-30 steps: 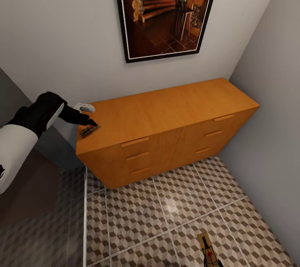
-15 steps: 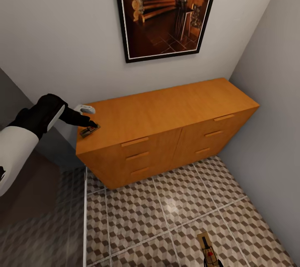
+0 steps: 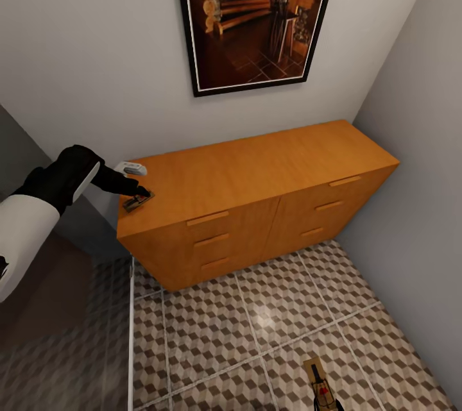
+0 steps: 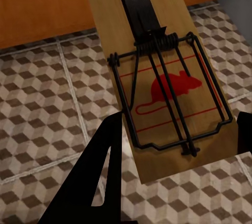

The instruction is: Take the four mousetraps from the cabinet in the bathroom and place them on the bathroom floor. Make sure all four end up on the same floor surface, and ensure that at least two of them are either under or directly next to the same bathroom sink.

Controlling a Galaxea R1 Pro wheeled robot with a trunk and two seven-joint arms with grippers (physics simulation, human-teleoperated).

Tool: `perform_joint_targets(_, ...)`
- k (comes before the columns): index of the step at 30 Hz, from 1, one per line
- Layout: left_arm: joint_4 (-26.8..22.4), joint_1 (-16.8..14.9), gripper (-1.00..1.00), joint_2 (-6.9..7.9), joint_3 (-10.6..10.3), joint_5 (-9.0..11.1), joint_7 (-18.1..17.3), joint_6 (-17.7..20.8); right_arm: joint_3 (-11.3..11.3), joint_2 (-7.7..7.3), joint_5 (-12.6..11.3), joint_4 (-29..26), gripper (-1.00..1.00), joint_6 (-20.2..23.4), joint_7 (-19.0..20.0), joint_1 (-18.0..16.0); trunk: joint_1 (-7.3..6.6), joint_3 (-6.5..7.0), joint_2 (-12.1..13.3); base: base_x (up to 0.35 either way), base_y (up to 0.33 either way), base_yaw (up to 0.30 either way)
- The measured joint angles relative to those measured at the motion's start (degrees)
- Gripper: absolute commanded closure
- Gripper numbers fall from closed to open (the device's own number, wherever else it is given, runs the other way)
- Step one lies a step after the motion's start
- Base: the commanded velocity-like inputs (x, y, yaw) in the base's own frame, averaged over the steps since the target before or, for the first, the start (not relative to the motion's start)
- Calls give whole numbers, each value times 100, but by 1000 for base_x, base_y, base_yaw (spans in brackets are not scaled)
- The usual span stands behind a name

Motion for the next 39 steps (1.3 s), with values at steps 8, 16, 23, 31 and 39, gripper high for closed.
perform_joint_targets(8, 4, 14, -100, 12, 0, -1, -7, -8, -1, 0, 0, 1, 100, 8, 0, 0, 0, 0, 0, 0, 0, 0)
perform_joint_targets(16, 10, 42, -100, 88, 0, -2, -70, -47, 0, 0, 0, 4, 100, 5, 0, 0, 0, 0, 0, 0, 0, 0)
perform_joint_targets(23, 3, 44, -100, 250, -1, -9, -522, -90, -1, 0, -2, 3, 100, 8, 0, 0, 0, 0, 0, 0, 0, 0)
perform_joint_targets(31, -6, 44, -100, 280, -2, -8, -575, -92, 0, 0, -1, 4, 100, 9, 0, 0, 0, 0, 0, 0, 0, 0)
perform_joint_targets(39, -15, 44, -100, 281, -1, -9, -587, -92, 0, 0, 0, 2, 100, 7, 0, 0, 0, 0, 0, 0, 0, 0)
